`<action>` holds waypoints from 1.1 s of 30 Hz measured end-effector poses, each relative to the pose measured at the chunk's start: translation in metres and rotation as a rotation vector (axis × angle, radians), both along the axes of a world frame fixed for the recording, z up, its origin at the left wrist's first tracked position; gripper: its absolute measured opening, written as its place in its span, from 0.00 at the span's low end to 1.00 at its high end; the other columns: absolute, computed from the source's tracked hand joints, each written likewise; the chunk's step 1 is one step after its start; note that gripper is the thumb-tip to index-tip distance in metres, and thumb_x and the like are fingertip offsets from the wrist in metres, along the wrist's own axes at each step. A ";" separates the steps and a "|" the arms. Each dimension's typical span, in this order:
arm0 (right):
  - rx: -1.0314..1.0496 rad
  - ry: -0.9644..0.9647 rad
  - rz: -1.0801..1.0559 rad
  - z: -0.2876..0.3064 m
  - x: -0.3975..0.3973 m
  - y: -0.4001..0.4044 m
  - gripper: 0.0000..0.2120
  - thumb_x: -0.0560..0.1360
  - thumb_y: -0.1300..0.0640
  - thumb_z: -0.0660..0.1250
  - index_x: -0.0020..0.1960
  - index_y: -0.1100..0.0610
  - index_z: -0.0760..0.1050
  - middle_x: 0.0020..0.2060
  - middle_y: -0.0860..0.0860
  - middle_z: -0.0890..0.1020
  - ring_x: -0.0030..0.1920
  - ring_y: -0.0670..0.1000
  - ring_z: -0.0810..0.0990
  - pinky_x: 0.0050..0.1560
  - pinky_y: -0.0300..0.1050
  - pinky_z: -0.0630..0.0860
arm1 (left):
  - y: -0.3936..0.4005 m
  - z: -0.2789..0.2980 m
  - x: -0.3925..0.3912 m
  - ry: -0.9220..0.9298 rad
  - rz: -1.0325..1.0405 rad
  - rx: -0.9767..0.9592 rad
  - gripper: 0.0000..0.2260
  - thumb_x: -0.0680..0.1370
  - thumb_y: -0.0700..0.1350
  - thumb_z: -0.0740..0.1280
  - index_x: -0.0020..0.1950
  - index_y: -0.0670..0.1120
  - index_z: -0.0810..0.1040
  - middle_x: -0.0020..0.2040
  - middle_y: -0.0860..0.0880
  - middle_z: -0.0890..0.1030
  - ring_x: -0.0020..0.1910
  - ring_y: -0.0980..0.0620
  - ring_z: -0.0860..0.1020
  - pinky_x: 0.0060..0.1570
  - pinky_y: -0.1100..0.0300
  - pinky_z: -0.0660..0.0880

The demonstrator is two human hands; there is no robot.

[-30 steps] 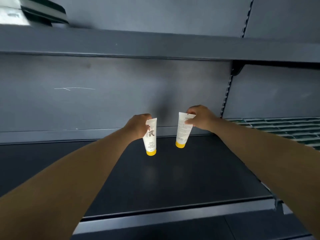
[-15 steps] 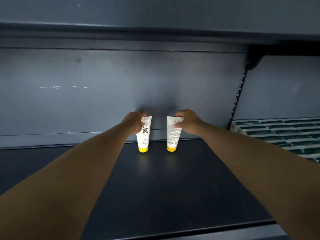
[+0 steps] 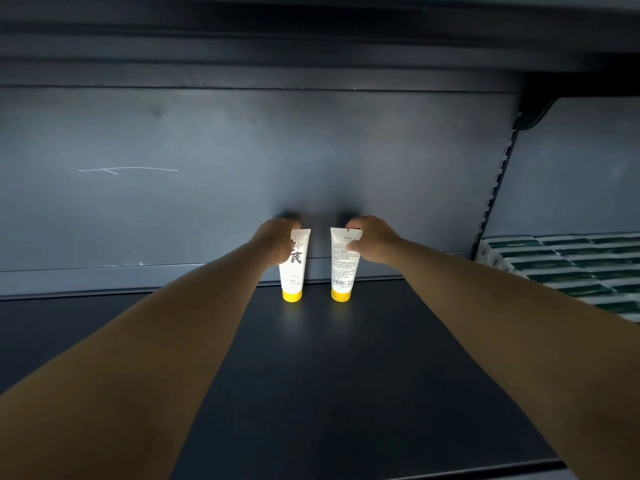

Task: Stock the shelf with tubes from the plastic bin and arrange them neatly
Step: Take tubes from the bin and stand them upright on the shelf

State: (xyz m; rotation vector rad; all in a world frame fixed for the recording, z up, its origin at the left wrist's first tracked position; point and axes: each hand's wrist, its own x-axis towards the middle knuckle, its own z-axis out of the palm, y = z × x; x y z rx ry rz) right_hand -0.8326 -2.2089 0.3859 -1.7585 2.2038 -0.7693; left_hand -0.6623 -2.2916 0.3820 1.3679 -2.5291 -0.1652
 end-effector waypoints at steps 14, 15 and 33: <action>-0.009 0.073 0.005 0.018 0.003 0.015 0.15 0.73 0.63 0.68 0.59 0.58 0.75 0.57 0.56 0.78 0.48 0.52 0.77 0.34 0.36 0.69 | 0.015 0.012 0.013 0.065 0.056 -0.033 0.18 0.77 0.41 0.65 0.67 0.47 0.71 0.65 0.43 0.71 0.65 0.42 0.69 0.60 0.52 0.71; -0.009 0.106 0.009 0.020 0.006 0.019 0.16 0.73 0.62 0.68 0.60 0.58 0.74 0.58 0.55 0.77 0.51 0.53 0.77 0.40 0.38 0.70 | 0.020 0.015 0.017 0.056 0.062 -0.042 0.19 0.77 0.42 0.65 0.68 0.47 0.70 0.66 0.43 0.70 0.66 0.42 0.67 0.63 0.51 0.69; 0.045 0.313 0.005 0.034 0.123 0.205 0.26 0.73 0.54 0.70 0.69 0.52 0.68 0.67 0.52 0.71 0.67 0.54 0.68 0.65 0.47 0.68 | 0.199 0.034 0.134 0.003 -0.056 -0.028 0.24 0.75 0.44 0.68 0.71 0.49 0.66 0.67 0.44 0.69 0.67 0.44 0.66 0.65 0.51 0.68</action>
